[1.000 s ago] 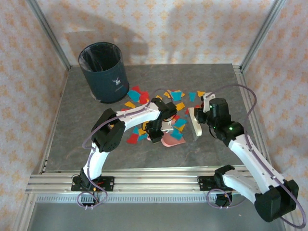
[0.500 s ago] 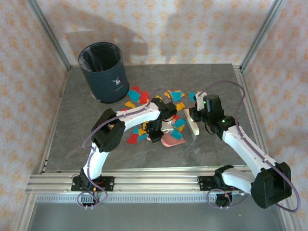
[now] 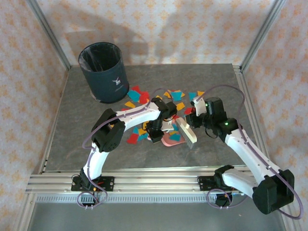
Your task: Sweep away the paper scraps from the table
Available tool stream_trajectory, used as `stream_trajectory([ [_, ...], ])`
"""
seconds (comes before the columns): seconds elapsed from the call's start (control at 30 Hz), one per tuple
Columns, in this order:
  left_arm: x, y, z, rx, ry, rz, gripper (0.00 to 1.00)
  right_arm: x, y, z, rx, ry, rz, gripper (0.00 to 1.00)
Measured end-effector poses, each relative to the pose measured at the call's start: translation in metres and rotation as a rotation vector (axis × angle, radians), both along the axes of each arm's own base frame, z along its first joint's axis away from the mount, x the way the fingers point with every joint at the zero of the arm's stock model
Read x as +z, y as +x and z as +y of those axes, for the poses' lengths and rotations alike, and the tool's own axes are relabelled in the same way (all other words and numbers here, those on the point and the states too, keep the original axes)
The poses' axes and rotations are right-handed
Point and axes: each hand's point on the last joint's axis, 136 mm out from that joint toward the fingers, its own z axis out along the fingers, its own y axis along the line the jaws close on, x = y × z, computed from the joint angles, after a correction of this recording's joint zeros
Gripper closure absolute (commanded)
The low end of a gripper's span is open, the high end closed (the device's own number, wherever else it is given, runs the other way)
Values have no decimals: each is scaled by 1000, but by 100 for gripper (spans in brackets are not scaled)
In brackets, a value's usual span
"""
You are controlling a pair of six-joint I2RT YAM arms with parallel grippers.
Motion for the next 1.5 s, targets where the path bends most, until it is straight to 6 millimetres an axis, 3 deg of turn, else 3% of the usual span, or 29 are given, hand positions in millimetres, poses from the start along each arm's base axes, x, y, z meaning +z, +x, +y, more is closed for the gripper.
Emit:
stream_trajectory([
  [0.2, 1, 0, -1, 1, -6, -1, 100, 17, 1, -15, -78, -24, -74, 100],
  [0.43, 7, 11, -15, 33, -45, -30, 100, 37, 18, -57, -309, -118, -194, 100],
  [0.73, 4, 30, -32, 89, -72, -36, 100, 31, 48, -115, -596, -275, -228, 100],
  [0.9, 0, 33, -37, 96, -73, -32, 100, 22, 64, -130, -647, -297, -219, 100],
  [1.07, -2, 36, -41, 109, -78, -25, 100, 14, 83, -129, -624, -318, -214, 100],
  [1.27, -6, 37, -44, 116, -75, -18, 100, 0, 100, -112, -517, -334, -192, 100],
  [1.5, -7, 36, -44, 116, -74, -11, 100, -7, 99, -82, -332, -281, -159, 100],
])
